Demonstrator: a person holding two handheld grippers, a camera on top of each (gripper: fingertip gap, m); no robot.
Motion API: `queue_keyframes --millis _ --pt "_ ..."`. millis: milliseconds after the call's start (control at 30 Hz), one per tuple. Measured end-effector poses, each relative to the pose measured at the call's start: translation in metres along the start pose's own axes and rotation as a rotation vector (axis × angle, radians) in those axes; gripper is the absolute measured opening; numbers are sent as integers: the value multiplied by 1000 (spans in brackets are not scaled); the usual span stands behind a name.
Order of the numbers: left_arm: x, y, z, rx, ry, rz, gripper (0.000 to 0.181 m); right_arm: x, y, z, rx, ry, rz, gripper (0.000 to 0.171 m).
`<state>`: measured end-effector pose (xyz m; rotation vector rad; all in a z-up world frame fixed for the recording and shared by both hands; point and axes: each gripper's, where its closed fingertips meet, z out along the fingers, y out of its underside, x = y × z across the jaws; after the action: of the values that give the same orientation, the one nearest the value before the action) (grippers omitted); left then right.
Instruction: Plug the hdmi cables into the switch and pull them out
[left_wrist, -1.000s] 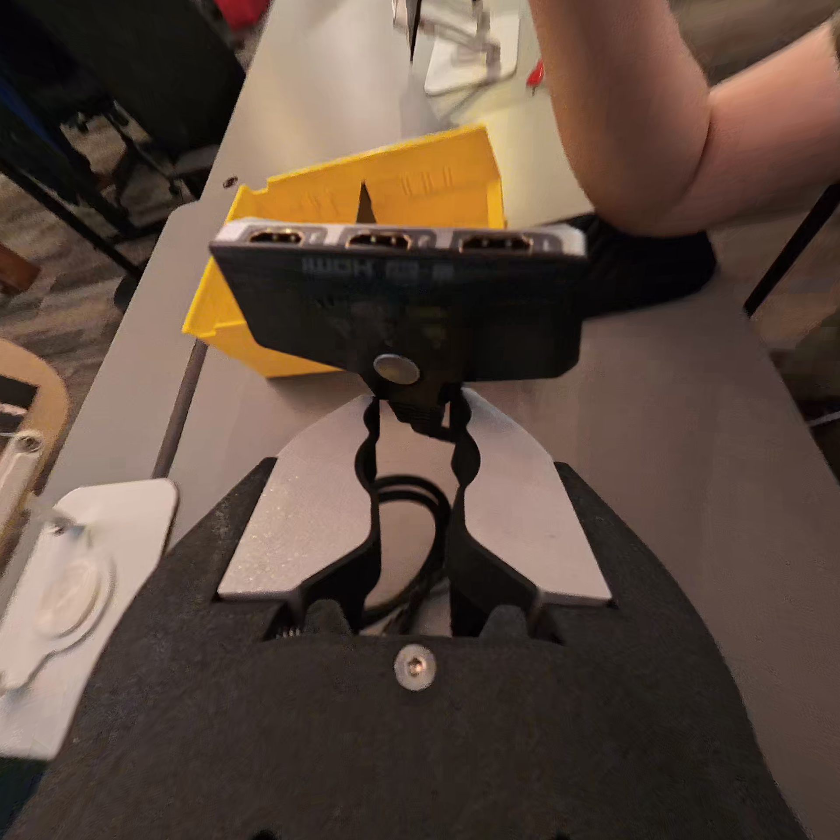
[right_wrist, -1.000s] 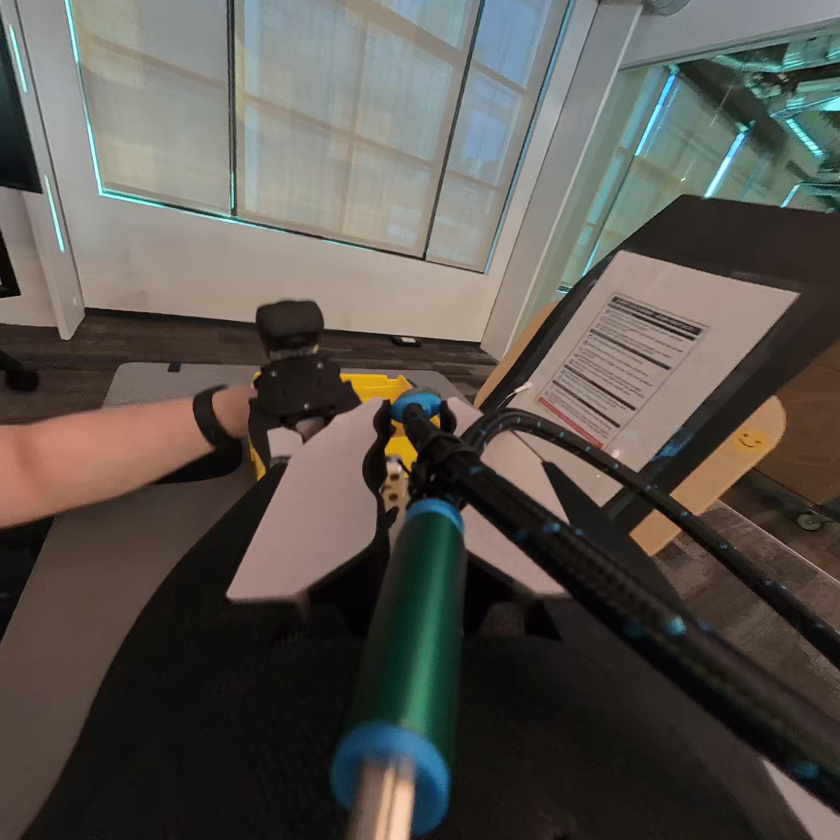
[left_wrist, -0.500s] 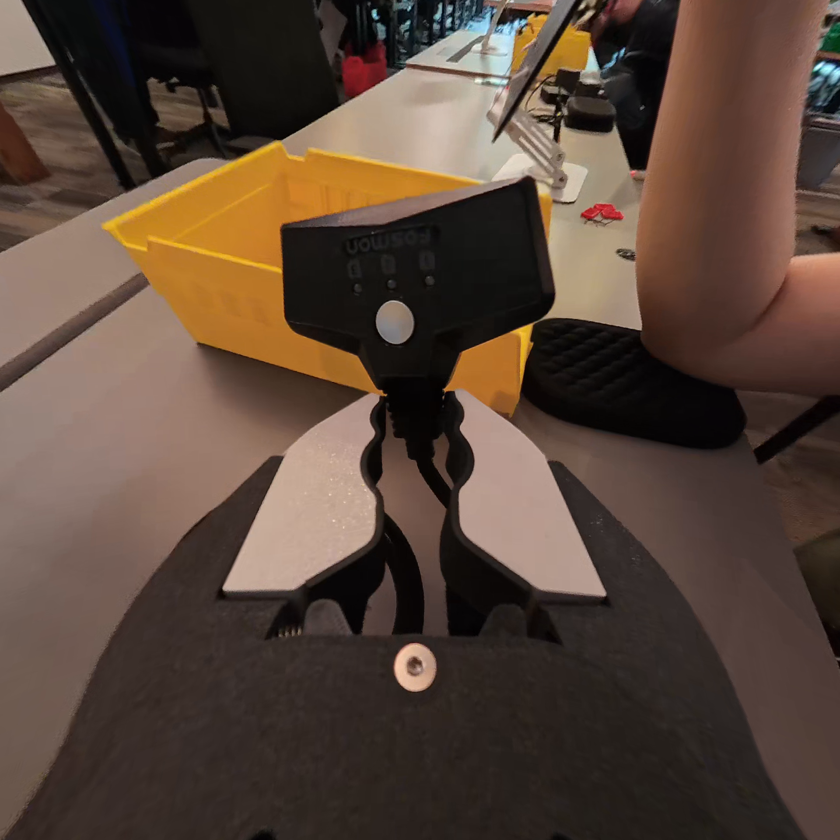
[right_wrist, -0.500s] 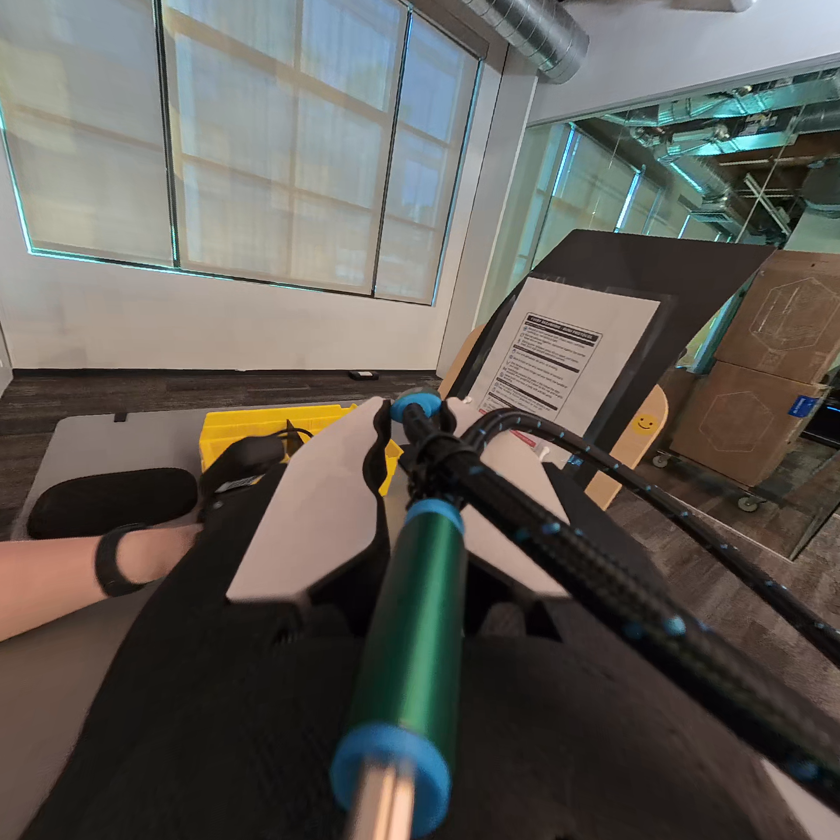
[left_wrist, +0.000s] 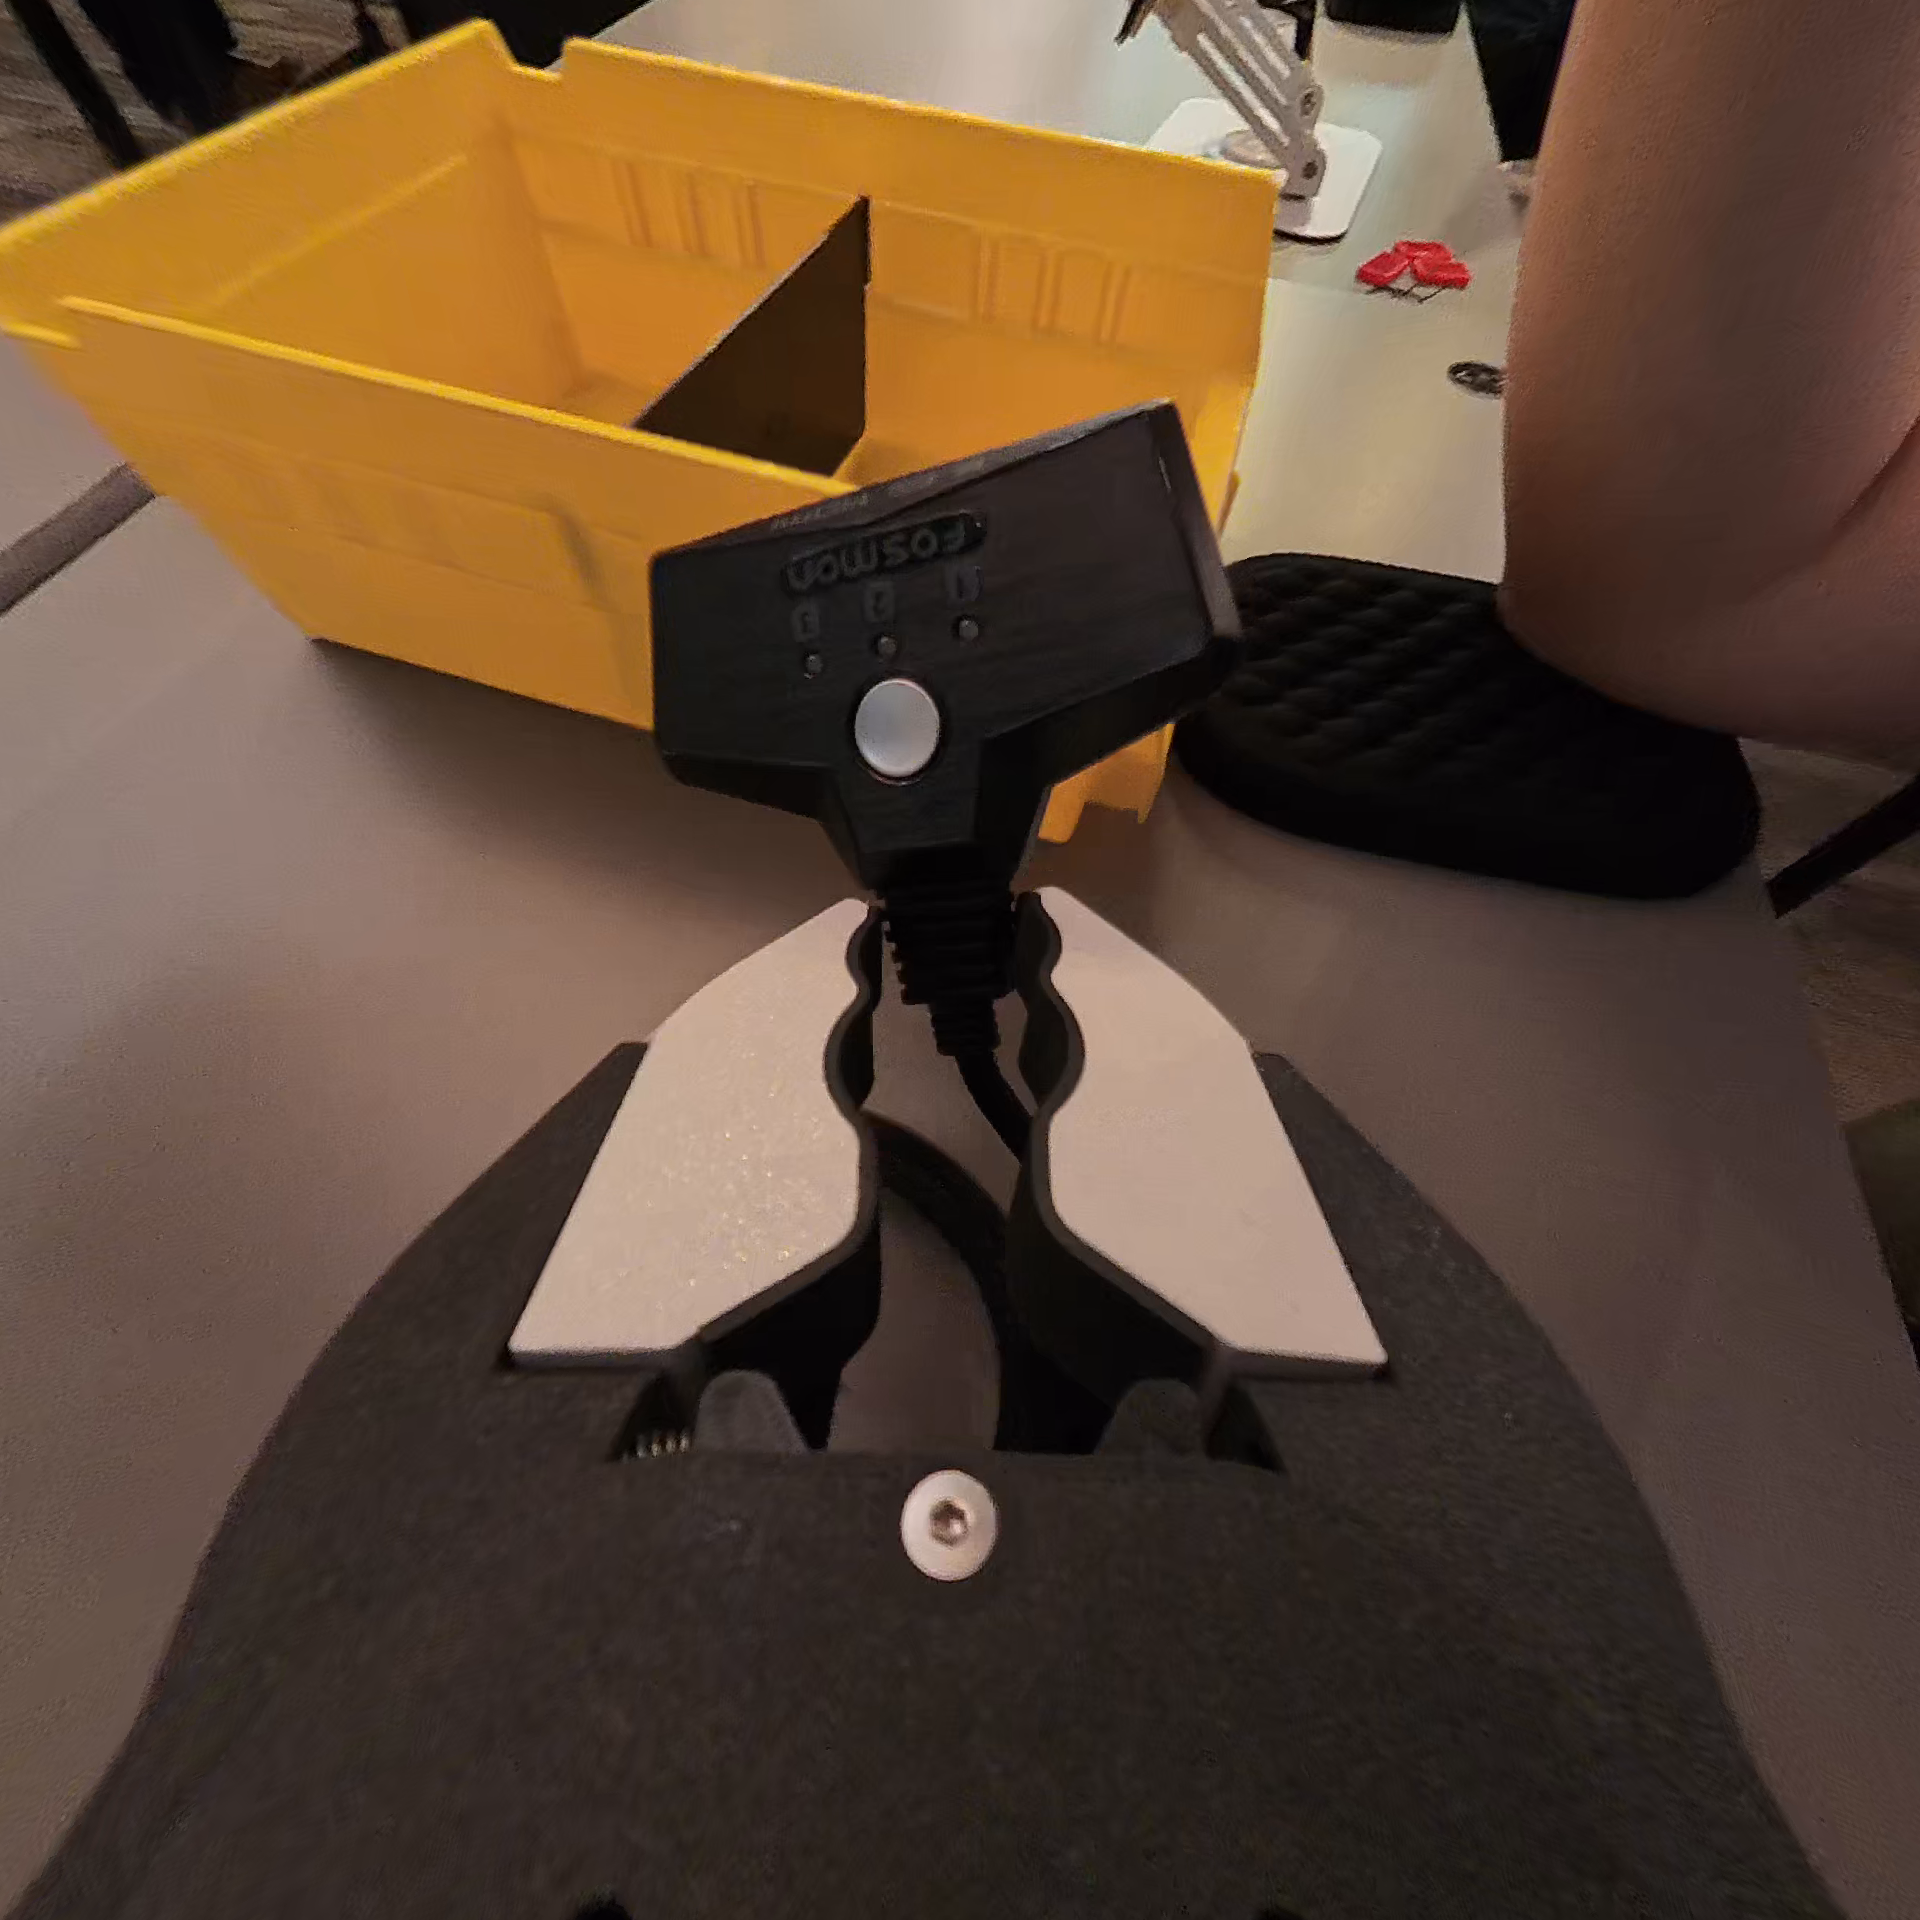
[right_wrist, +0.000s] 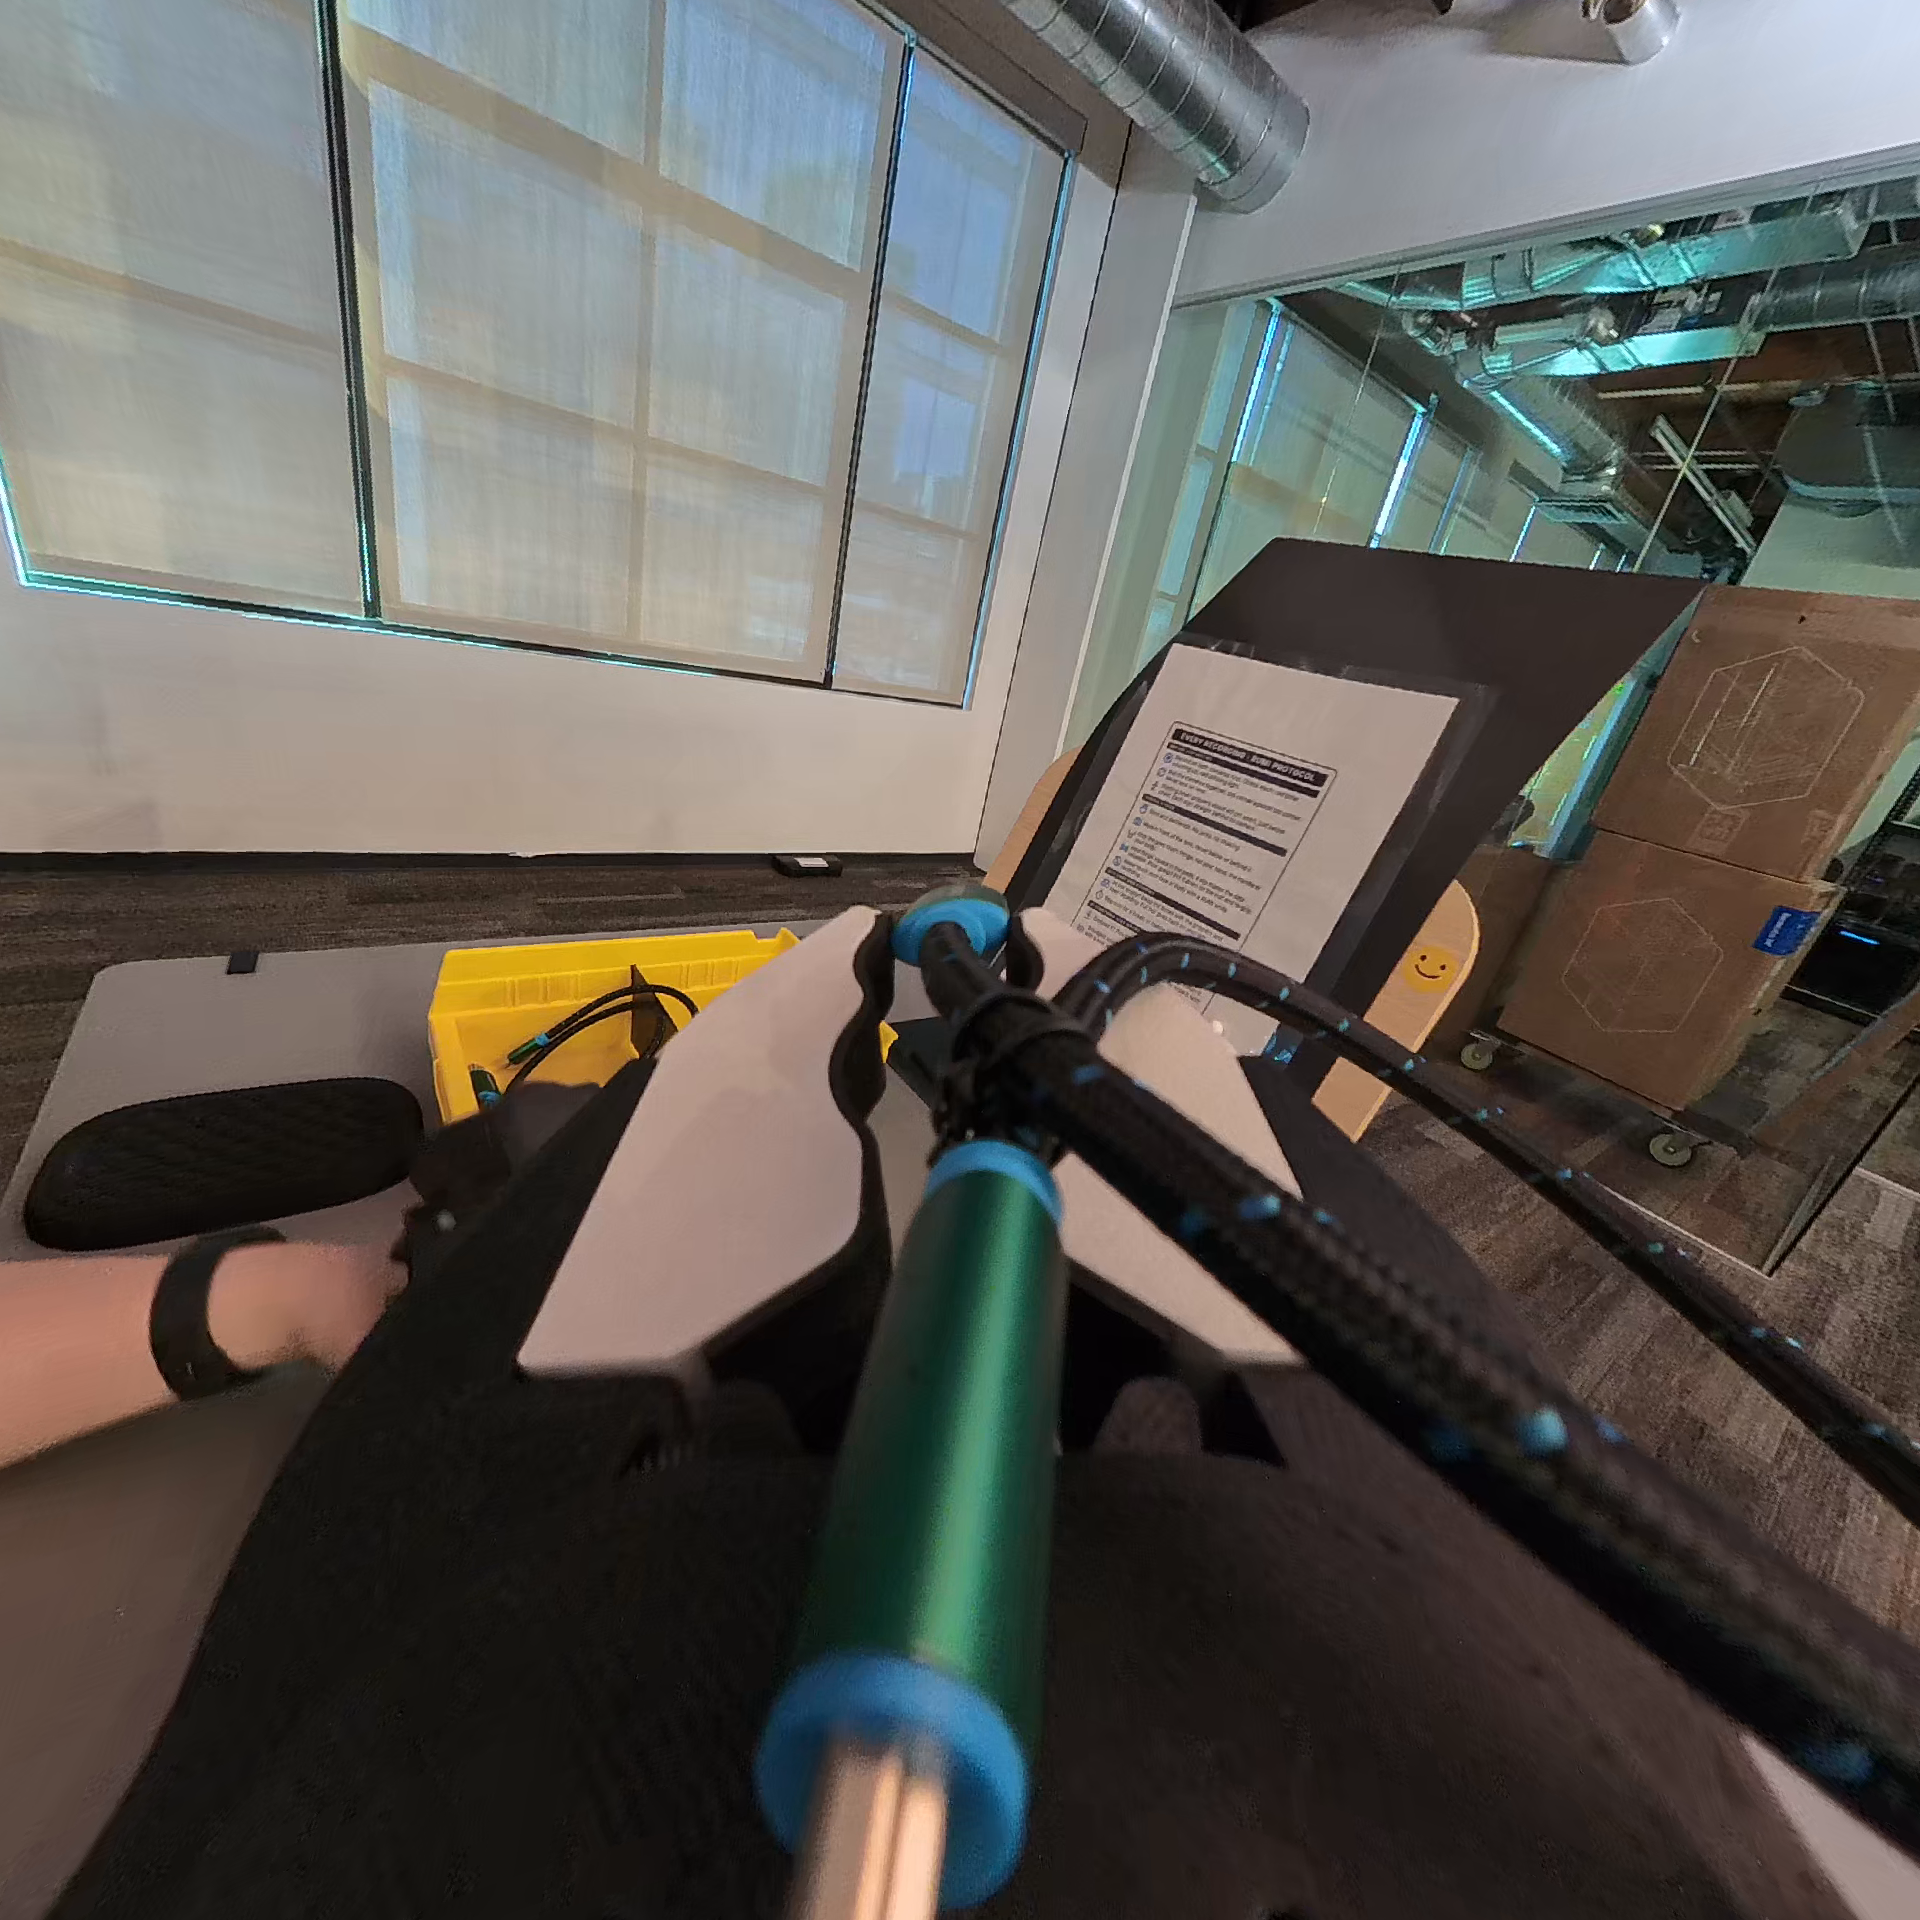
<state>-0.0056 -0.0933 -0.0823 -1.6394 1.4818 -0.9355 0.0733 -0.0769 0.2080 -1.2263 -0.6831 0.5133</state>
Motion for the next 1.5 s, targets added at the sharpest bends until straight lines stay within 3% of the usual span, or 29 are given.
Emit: queue_keyframes --millis 267,433,467,600,667,933,1100,1167,1333,1500 --pt "-26 83 -32 -410 -163 82 24 8 10 7 -39 25 -16 22" --pt "-30 87 -37 -386 -204 82 24 8 17 12 -67 33 -28 22" --pt "-29 82 -37 -363 -210 103 29 7 17 12 -68 32 -29 22" --pt "-25 72 -33 -377 -291 258 81 8 17 13 -71 36 -40 22" --pt "-25 72 -25 -422 -335 354 85 9 17 12 -69 38 -40 22" --pt "-36 54 -8 -449 -649 643 77 8 14 9 -67 50 -53 22" --pt "-51 58 -15 -555 -908 807 54 6 10 7 -54 47 -61 22" --pt "-55 62 -14 -584 -942 802 40 6 8 6 -50 48 -62 22" --pt "-65 58 -15 -599 -974 797 49 7 5 2 -37 50 -64 22" --pt "-66 61 -8 -599 -885 854 38 9 3 0 -28 47 -57 22"
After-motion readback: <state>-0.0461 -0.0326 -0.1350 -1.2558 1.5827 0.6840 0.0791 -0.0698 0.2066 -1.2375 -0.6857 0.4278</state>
